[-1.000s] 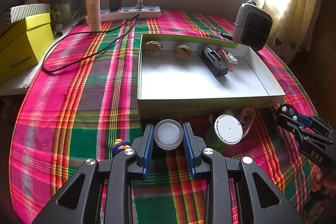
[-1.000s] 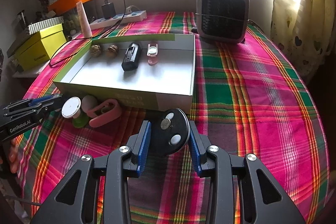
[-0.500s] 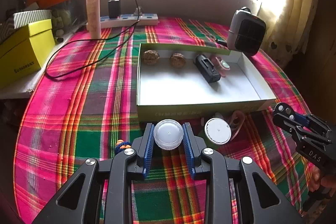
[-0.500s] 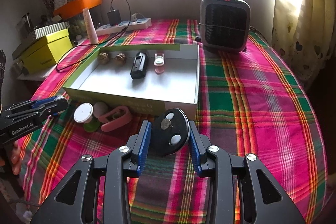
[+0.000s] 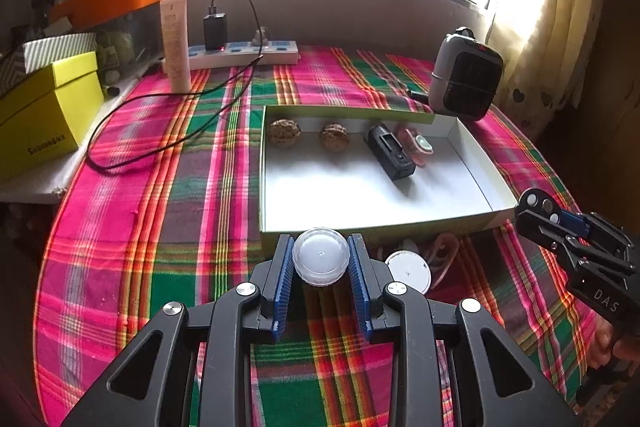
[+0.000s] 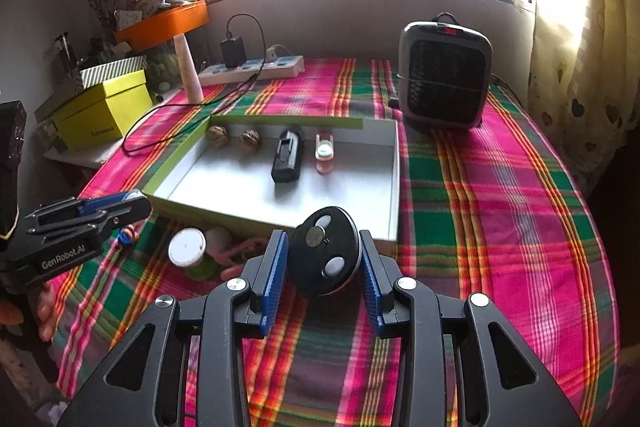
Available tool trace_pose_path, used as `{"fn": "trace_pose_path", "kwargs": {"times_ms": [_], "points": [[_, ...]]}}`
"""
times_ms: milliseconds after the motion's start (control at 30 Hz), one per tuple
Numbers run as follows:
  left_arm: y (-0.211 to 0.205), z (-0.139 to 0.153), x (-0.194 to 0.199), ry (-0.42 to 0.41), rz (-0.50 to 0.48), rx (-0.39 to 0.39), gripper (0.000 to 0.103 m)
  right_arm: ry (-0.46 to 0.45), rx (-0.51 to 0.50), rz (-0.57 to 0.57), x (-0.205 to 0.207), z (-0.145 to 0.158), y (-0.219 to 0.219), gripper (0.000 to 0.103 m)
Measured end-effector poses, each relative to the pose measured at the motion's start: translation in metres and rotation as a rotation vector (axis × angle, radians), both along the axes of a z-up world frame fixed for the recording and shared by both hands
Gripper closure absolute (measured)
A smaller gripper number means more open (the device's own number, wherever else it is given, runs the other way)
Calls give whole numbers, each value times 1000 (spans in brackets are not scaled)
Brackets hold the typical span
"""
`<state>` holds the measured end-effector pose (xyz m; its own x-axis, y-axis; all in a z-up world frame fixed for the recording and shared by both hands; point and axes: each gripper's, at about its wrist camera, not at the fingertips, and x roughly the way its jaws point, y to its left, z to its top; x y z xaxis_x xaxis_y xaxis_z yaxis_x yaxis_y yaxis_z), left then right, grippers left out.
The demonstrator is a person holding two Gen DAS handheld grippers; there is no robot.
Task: Organize objects
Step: 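Carry the white jar and black disc over the white box tray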
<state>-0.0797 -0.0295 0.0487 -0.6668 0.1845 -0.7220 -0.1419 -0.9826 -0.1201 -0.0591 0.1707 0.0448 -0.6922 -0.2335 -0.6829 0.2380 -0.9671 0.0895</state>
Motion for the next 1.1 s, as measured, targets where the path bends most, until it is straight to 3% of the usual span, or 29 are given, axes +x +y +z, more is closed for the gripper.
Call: {"fn": "trace_pose_path", "kwargs": {"times_ms": [767, 1100], "points": [[2, -1, -55, -9, -8, 15, 77, -34, -13, 52, -55, -5, -24, 67], [7, -8, -83, -25, -18, 4, 77, -64, -24, 125, -72, -16, -46, 67]]}}
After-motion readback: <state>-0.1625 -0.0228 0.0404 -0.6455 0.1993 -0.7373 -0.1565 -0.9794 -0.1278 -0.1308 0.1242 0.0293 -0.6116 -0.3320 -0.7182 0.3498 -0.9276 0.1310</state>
